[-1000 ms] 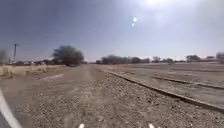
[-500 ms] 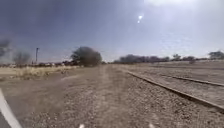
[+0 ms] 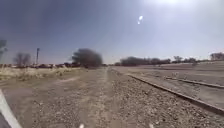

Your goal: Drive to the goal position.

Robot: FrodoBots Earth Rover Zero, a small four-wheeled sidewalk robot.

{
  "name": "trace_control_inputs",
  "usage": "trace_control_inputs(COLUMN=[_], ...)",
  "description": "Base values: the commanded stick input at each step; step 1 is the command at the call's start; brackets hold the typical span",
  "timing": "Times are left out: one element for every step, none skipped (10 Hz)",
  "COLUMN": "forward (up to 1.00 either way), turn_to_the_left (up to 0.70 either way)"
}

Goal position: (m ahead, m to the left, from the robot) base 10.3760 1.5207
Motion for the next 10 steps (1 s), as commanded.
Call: trace_control_inputs(forward=[0.70, 0.70, 0.70, 0.70, 0.70, 0.70, 0.70, 0.70, 0.70, 0.70], turn_to_the_left=[0.00, 0.00, 0.00, 0.00, 0.00, 0.00, 0.00, 0.00, 0.00, 0.00])
